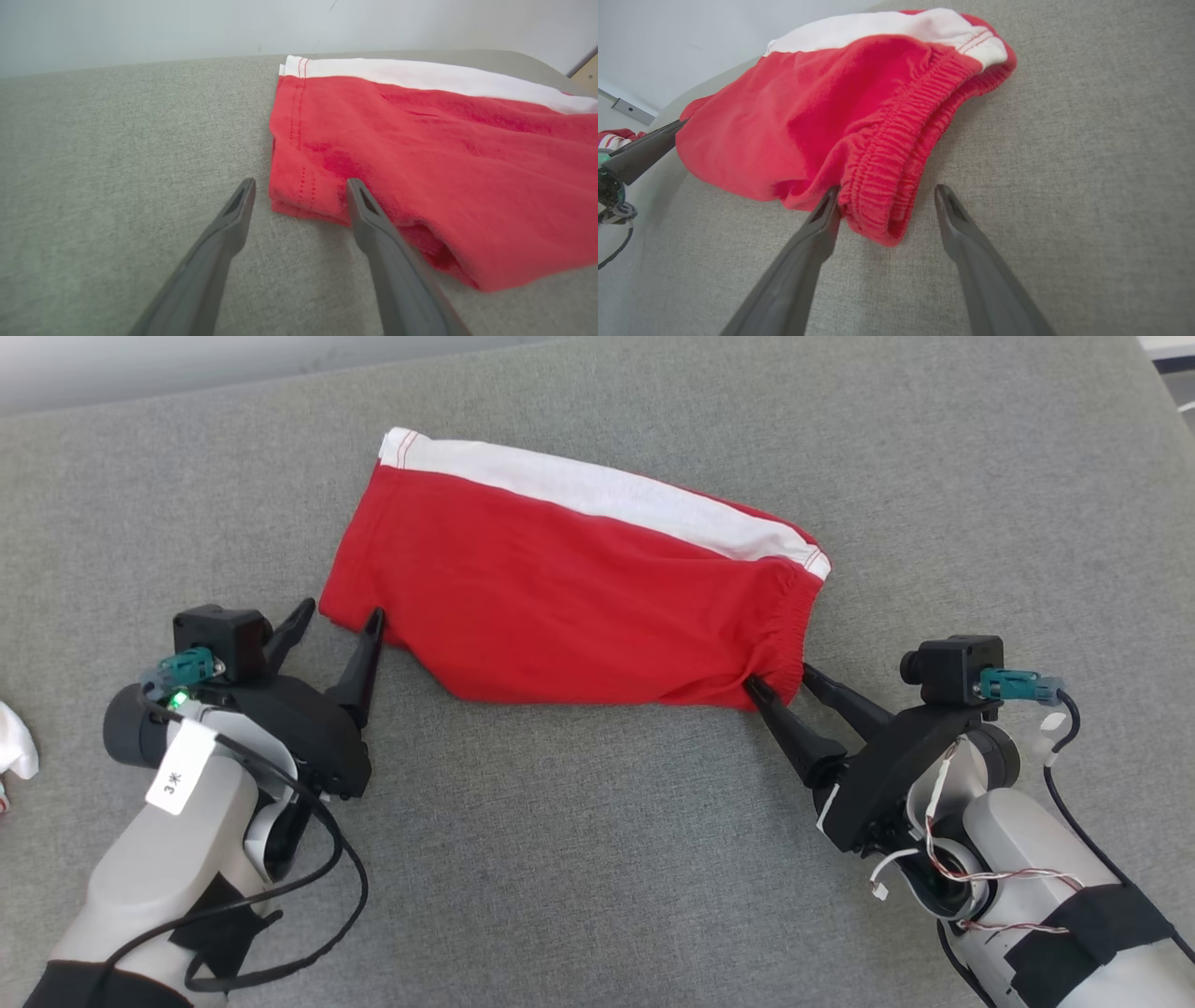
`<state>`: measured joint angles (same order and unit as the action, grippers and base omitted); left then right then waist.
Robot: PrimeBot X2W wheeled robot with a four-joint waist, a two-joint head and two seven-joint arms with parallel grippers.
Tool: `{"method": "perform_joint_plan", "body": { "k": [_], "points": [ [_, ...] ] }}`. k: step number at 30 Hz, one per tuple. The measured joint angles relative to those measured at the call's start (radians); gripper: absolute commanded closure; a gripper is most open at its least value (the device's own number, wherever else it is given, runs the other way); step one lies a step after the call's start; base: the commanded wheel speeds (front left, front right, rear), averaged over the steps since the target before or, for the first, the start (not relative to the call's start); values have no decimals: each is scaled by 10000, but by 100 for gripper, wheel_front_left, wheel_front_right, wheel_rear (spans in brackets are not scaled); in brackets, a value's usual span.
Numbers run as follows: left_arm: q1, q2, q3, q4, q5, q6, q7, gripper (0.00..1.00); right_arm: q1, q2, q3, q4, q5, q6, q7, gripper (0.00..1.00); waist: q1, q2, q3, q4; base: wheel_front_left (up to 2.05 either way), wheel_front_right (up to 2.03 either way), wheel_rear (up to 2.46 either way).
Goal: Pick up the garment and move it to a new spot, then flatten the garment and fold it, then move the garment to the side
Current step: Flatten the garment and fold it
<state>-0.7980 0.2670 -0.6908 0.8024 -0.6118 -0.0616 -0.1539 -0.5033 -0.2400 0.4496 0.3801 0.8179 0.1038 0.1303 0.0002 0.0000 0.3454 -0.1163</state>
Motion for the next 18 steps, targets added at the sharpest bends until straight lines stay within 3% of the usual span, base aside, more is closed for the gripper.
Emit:
{"method": "perform_joint_plan", "body": {
  "k": [12,13,14,15,16,18],
  "points": [
    [-239,-428,303,568,-625,-196,261,0,-408,127,117,301,-188,-27,-71,0,-1,0,380,14,0,0,0],
    [-309,-481,301,581,-713,-255,341,18,-411,111,121,336,-199,-27,-71,0,-1,0,395,22,0,0,0],
    [-337,-527,295,591,-811,-282,385,56,-414,115,134,368,-199,-27,-75,55,-1,0,410,33,0,0,0],
    [-338,-554,284,602,-874,-309,420,100,-420,117,138,387,-201,-27,-82,84,-1,0,421,42,0,0,0],
    [-337,-562,276,612,-909,-360,464,100,-428,117,144,405,-201,-27,-86,100,-1,0,428,49,0,0,0],
    [-337,-594,263,646,-930,-370,493,100,-439,127,171,454,-207,-27,-88,100,-1,-1,435,62,0,0,0]
  ]
}}
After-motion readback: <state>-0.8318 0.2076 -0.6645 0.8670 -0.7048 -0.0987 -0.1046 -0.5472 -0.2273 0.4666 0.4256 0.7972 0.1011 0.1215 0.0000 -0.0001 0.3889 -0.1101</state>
